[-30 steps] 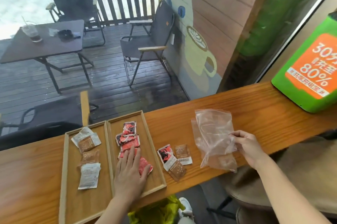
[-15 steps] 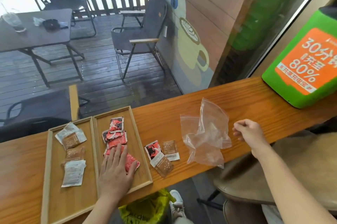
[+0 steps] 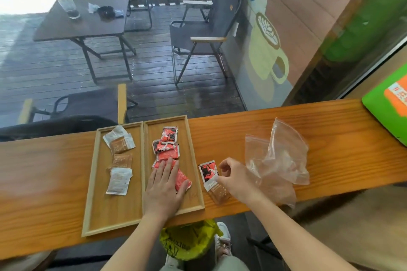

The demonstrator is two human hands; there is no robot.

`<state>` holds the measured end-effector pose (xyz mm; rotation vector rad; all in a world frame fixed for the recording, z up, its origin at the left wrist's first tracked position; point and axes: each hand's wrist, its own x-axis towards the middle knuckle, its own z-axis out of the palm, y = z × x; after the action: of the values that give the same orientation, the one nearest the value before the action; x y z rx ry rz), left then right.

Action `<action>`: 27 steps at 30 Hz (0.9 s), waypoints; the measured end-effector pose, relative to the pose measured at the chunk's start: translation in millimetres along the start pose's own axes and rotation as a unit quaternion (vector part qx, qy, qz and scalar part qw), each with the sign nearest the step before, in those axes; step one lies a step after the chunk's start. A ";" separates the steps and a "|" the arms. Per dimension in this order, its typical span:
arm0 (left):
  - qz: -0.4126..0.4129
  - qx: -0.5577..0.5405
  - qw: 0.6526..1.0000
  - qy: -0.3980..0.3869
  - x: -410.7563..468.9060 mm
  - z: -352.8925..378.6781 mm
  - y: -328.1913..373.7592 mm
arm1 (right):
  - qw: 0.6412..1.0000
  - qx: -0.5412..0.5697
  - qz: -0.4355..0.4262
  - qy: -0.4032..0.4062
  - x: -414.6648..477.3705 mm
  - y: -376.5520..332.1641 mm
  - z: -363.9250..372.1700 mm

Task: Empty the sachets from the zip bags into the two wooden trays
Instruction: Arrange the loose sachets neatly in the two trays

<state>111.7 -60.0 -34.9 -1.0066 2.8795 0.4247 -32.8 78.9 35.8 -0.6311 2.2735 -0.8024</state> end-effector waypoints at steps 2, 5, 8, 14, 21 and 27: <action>-0.001 0.001 1.000 -0.001 0.0 1.2 -0.5 | 0.999 -0.029 0.030 -0.001 2.1 7.5 18.2; -0.006 -0.006 1.000 -0.003 0.3 0.9 0.2 | 0.994 -0.079 0.079 -0.001 3.7 16.2 34.6; -0.006 -0.013 1.000 -0.011 0.1 -1.6 2.1 | 0.986 -0.139 0.088 0.007 5.8 19.9 40.8; -0.022 -0.099 0.994 0.041 3.6 -12.3 21.0 | 0.997 -0.023 0.068 -0.005 6.5 28.5 29.8; 0.075 -0.118 0.989 0.046 28.2 -26.8 60.7 | 0.993 -0.005 0.101 0.068 0.4 38.6 10.8; 0.120 0.013 0.987 -0.107 45.9 -17.0 81.8 | 0.985 -0.073 0.145 0.060 4.0 42.6 19.1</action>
<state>25.6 -31.2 -6.0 -0.5714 2.8077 0.4741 -31.6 99.1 -6.5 -0.3097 2.4758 -0.5491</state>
